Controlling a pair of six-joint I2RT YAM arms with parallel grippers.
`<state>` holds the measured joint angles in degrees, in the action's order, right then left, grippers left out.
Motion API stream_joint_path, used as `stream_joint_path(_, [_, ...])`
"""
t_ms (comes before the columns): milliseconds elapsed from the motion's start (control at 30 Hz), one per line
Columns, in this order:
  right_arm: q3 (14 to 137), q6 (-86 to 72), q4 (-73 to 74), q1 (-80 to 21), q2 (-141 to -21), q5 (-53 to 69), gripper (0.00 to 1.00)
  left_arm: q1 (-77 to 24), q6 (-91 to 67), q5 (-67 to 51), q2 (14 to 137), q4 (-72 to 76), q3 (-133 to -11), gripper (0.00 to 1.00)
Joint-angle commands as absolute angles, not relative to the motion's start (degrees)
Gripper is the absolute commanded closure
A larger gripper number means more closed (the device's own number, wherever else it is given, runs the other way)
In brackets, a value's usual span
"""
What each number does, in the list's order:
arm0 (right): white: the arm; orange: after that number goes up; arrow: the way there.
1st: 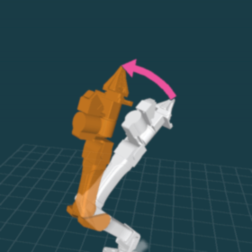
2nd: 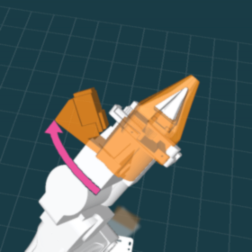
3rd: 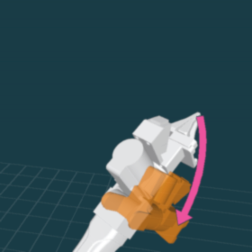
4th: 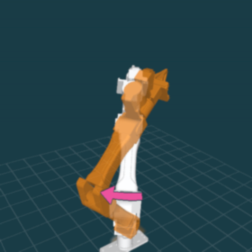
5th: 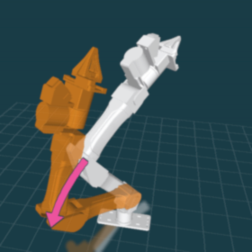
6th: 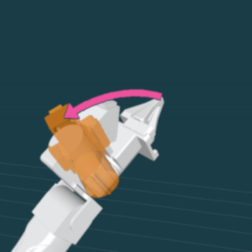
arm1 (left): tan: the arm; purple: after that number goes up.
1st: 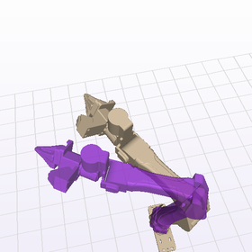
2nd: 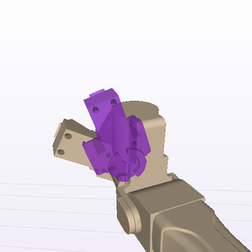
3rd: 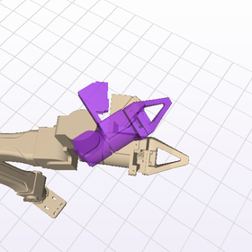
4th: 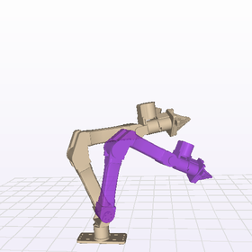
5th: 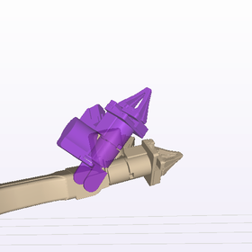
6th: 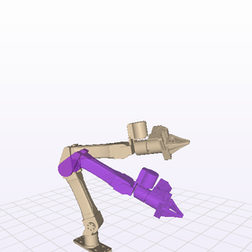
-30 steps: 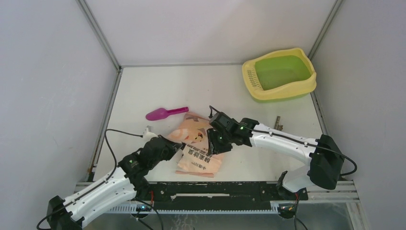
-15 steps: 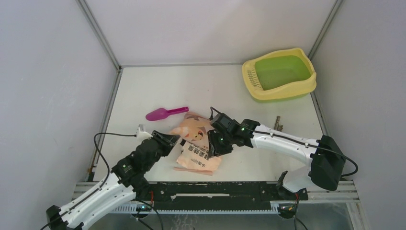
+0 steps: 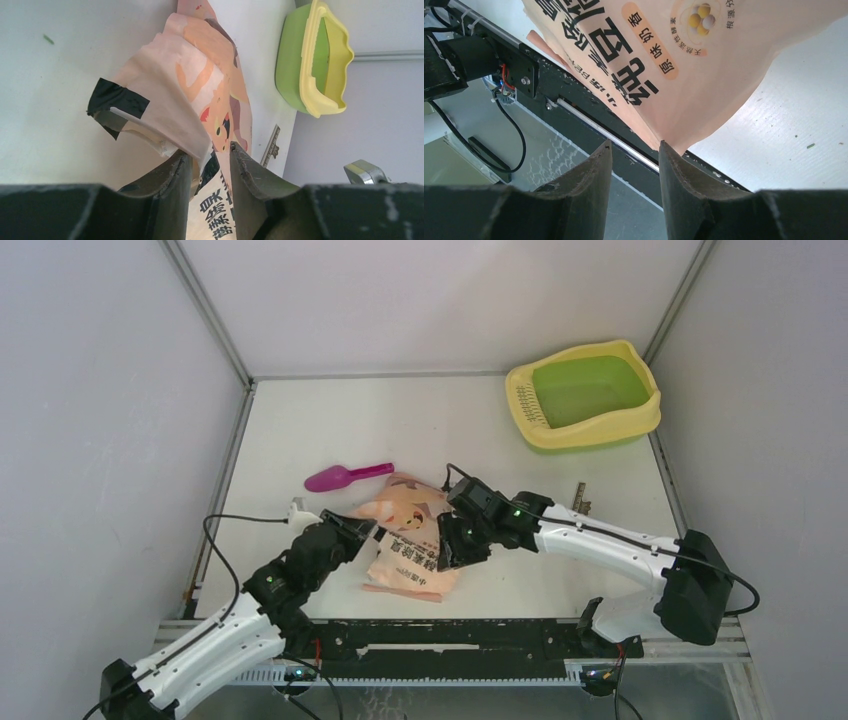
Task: Fill the litter box with clean litter
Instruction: Open the cat litter bag at the center of the board.
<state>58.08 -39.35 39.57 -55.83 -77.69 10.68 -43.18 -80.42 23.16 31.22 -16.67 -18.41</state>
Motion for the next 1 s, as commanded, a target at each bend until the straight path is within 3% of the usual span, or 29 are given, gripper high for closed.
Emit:
stream_joint_path(0, [57.4,-39.7,37.7,-55.0,-75.5,11.5,0.53,-41.6,-78.3,22.7,32.7,-12.0,-17.7,0.64])
stream_joint_path(333, [55.5,-40.1,37.8,-55.0,-73.5,11.5,0.53,-39.8,-77.0,20.3,36.4,-4.8,-16.6,0.99])
stream_joint_path(533, [55.5,-40.2,40.5,-56.0,-69.5,8.9,0.52,-38.8,-72.1,17.7,39.3,-7.5,-22.6,1.00])
stream_joint_path(967, [55.6,-40.0,44.2,-56.3,-63.7,6.1,0.51,-38.4,-54.2,9.5,59.7,-23.0,-41.1,1.00])
